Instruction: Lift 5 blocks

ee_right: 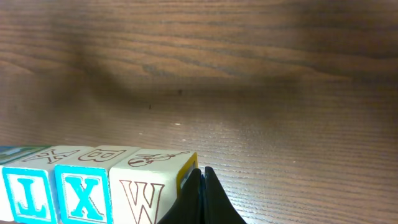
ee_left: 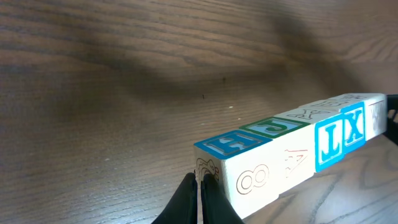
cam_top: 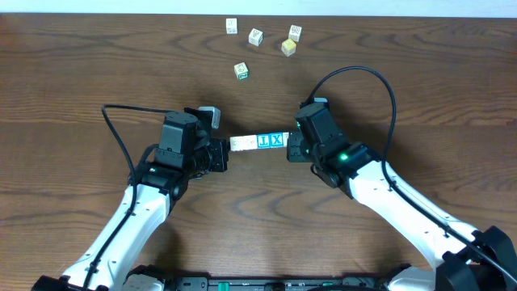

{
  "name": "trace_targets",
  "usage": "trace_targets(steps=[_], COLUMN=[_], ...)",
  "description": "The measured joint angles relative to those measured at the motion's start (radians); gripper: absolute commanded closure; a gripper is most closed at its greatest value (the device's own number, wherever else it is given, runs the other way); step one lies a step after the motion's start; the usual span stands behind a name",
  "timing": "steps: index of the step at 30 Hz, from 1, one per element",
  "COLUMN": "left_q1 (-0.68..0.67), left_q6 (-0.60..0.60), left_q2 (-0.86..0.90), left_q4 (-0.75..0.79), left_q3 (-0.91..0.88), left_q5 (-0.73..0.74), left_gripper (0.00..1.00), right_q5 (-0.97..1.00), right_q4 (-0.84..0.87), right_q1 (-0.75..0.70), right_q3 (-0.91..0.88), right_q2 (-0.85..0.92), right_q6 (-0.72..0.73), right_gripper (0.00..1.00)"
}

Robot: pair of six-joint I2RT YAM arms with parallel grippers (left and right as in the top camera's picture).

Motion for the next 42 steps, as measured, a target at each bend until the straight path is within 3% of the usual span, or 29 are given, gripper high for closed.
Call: trace_targets(steps=[42], left_q1=[-0.053], left_q6=[-0.001], left_q2=[0.06], left_q4=[0.006], left_q3=[0.0], left_q5=[-0.075], left_gripper=[0.93], right_q5=[0.041], right_q4=[0.014], right_q1=[0.004], right_q3=[0.0], right_q2=[0.009], right_q6=[-0.003], right_gripper=[0.99])
